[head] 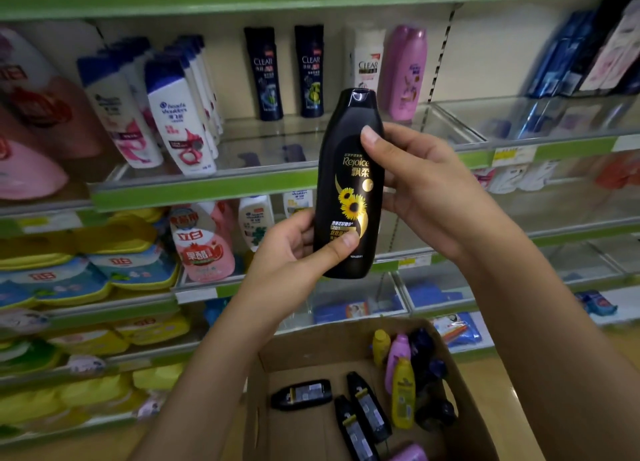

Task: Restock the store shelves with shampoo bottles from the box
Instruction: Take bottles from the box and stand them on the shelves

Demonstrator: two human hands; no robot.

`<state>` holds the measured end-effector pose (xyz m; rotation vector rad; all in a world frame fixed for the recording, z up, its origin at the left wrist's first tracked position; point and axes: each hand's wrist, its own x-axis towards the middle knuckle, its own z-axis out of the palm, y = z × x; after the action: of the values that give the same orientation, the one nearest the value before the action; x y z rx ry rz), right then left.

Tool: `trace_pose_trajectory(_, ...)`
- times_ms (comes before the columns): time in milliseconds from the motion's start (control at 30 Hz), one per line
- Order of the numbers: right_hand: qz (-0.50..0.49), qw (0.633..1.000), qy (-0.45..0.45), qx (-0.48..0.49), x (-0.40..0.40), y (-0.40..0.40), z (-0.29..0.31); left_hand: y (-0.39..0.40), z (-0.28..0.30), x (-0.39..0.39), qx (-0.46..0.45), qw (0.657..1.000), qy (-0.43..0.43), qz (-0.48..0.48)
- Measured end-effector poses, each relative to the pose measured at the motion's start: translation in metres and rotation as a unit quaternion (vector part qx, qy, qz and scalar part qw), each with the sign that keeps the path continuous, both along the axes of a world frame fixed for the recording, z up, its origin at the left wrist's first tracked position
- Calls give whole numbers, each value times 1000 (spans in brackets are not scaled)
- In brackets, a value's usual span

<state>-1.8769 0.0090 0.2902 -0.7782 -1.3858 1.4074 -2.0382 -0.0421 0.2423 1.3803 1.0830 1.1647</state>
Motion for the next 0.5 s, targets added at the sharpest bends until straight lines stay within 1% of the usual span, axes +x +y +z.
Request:
trace_pose_trajectory(167,-9,1000,5,7,3,3,13,9,14,1,11,1000,12,-16)
trace_pose_trajectory(333,-41,998,37,30,20,5,24,26,26,15,24,999,26,-36)
trace_pose_trajectory(500,-99,993,54,33,55,10,35,46,44,53,44,993,87,-61)
